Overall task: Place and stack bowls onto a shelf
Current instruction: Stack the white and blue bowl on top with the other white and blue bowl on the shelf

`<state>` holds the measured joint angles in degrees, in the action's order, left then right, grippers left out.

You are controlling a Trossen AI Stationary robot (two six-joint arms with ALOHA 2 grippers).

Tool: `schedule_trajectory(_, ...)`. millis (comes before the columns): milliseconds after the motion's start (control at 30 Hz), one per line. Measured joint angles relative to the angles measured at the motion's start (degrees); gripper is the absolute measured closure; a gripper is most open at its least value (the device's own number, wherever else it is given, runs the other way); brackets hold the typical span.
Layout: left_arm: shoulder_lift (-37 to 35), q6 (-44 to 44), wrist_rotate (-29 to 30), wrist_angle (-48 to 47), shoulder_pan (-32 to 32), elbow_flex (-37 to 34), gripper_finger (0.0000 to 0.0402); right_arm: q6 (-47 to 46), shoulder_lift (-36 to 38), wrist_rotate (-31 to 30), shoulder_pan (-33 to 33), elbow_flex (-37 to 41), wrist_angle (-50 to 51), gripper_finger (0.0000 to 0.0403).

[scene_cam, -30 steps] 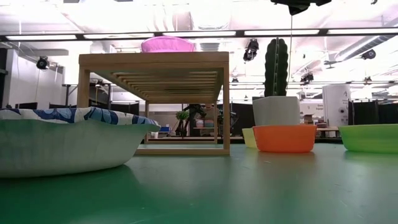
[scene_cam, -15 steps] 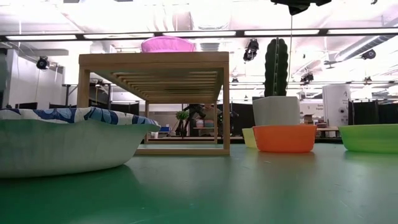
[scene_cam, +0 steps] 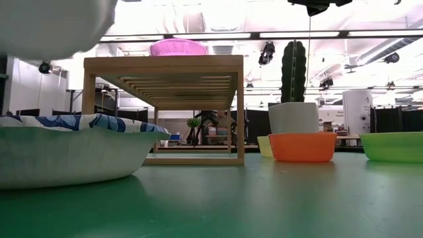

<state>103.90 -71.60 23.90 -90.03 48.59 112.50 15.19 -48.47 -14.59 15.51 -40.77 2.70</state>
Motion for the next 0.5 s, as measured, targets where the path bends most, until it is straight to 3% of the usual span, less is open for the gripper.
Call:
schedule_trajectory(200,0.0,13.64,11.13,-0.01,-2.93,8.23,0.0401,0.4,0.0,0.0,0.0,0.0,0.0,0.0394)
schedule_trajectory(400,-0.02,39.23,28.19,0.03,-7.97,17.59,0.0401,0.43,0.0,0.89,0.0,0.05,0.02,0.0394)
schedule_trajectory(500,-0.09,52.62,29.53,0.01,-13.87,21.42,0.0401,0.88,0.0,1.33,0.0,0.13,0.04,0.0394)
